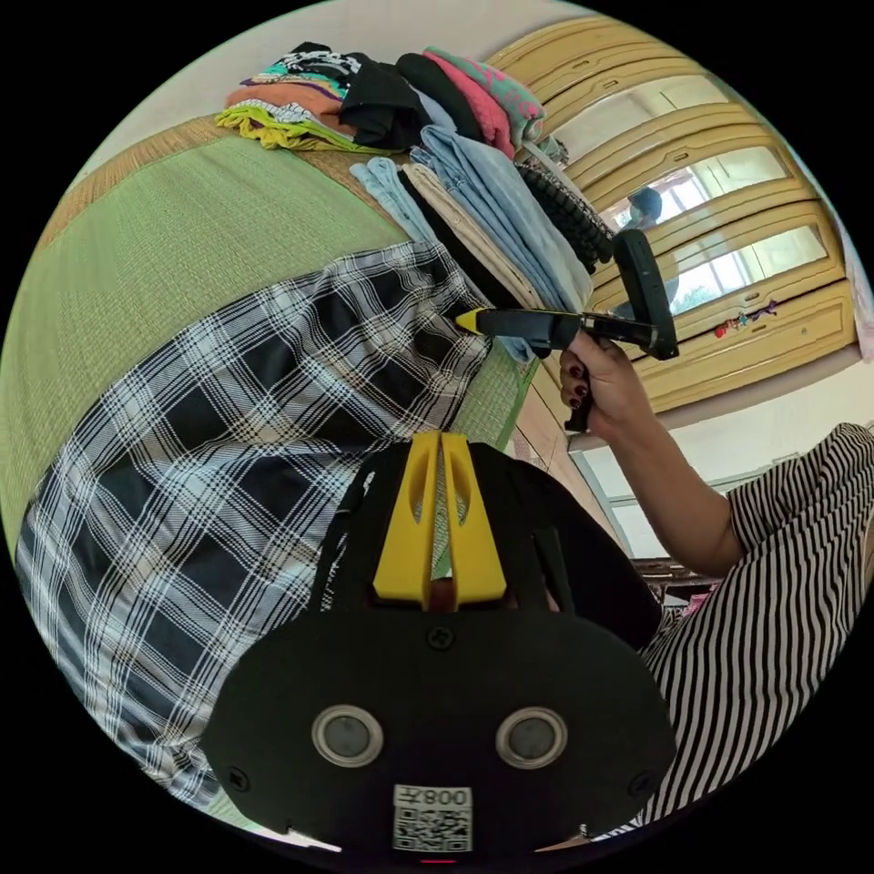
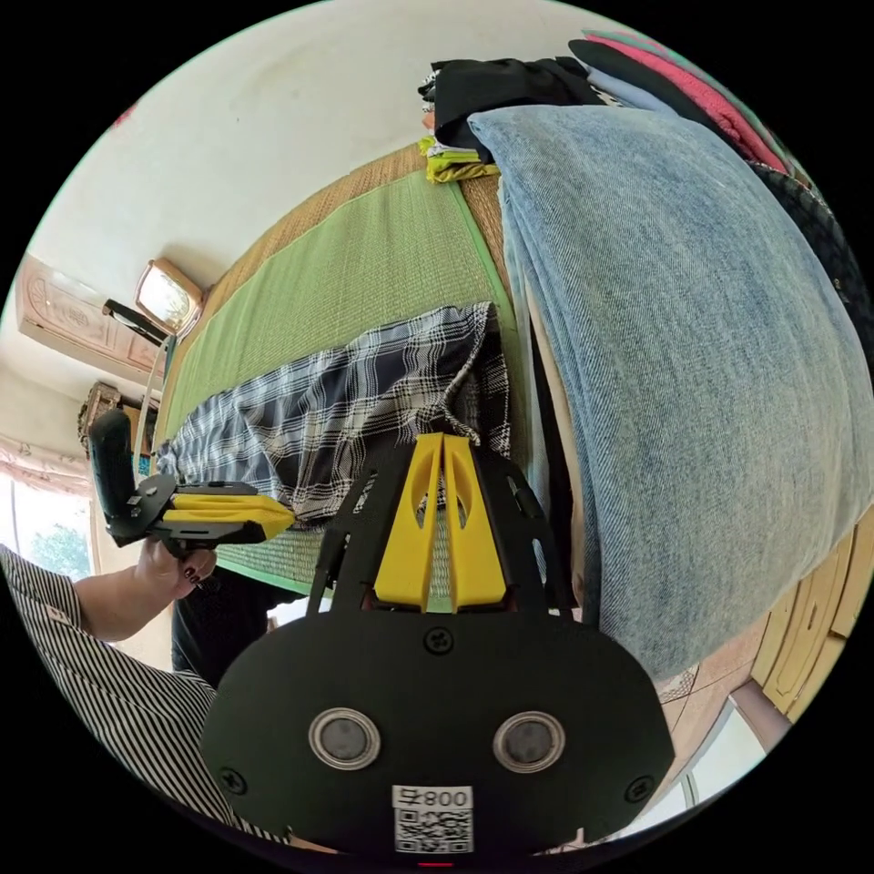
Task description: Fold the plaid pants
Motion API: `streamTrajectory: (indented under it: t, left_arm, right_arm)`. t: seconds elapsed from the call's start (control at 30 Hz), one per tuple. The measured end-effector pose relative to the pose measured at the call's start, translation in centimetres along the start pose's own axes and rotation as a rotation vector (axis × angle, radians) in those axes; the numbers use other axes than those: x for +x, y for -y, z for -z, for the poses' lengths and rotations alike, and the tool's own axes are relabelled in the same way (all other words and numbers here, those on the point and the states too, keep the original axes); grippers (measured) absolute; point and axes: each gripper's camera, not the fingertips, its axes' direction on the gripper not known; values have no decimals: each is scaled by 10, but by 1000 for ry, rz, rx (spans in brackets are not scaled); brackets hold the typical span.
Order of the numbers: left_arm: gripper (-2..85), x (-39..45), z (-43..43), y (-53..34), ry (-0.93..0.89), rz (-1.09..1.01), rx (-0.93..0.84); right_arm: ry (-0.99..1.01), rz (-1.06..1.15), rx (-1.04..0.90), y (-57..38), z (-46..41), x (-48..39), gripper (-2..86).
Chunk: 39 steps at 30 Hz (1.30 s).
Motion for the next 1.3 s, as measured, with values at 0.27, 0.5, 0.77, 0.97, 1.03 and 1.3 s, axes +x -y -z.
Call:
streamTrajectory:
  t: [0.27, 0.5, 0.77, 0.97, 1.03, 1.3]
  left_arm:
    - [2, -39, 114, -117, 207, 272, 93]
    - [5, -80, 178, -215, 112, 564, 147]
    - [36, -113, 273, -274, 110, 600, 413]
    - [56, -142, 319, -310, 124, 637, 518]
    - [57, -147, 327, -321, 119, 646, 525]
    - [63, -155, 363, -352, 50, 641, 592]
  right_arm:
    - [36, 141, 2, 18, -12, -72, 1]
    - [58, 299, -190, 43, -74, -139, 12]
    - [313, 690, -155, 123, -120, -285, 77]
    - [291, 922, -261, 171, -212, -401, 80]
    - [278, 949, -307, 176, -236, -419, 79]
    - [297, 998, -281, 172, -263, -450, 11]
